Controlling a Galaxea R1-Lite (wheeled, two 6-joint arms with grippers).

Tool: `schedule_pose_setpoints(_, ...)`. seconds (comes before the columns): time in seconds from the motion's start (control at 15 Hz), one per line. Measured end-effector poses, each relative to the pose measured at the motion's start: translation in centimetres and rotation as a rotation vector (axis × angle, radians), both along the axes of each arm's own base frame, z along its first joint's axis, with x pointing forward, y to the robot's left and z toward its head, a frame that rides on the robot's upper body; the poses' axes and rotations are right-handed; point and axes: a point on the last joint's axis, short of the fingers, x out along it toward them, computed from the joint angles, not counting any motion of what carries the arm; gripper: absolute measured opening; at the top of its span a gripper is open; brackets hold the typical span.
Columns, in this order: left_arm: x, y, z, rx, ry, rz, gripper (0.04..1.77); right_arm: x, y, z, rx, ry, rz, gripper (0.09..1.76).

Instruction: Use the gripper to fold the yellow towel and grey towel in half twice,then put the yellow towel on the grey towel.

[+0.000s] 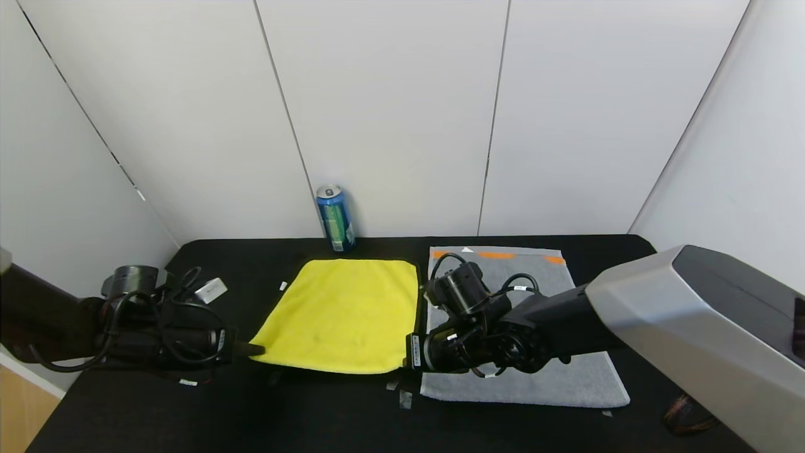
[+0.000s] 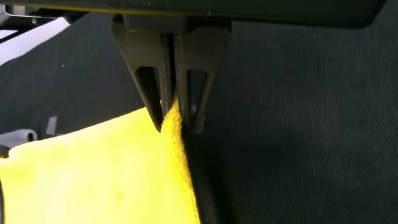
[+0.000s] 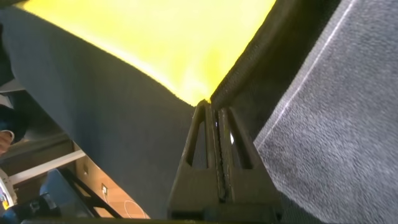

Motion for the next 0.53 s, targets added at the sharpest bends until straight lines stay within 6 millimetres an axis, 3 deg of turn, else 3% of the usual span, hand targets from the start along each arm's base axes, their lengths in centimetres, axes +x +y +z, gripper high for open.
schedule_pose_setpoints(0.53, -5.1, -0.5, 3.1, 0.017, -0.052, 0.024, 0.13, -4.7, -1.1, 4.3, 0.016, -0.016, 0.046, 0.11)
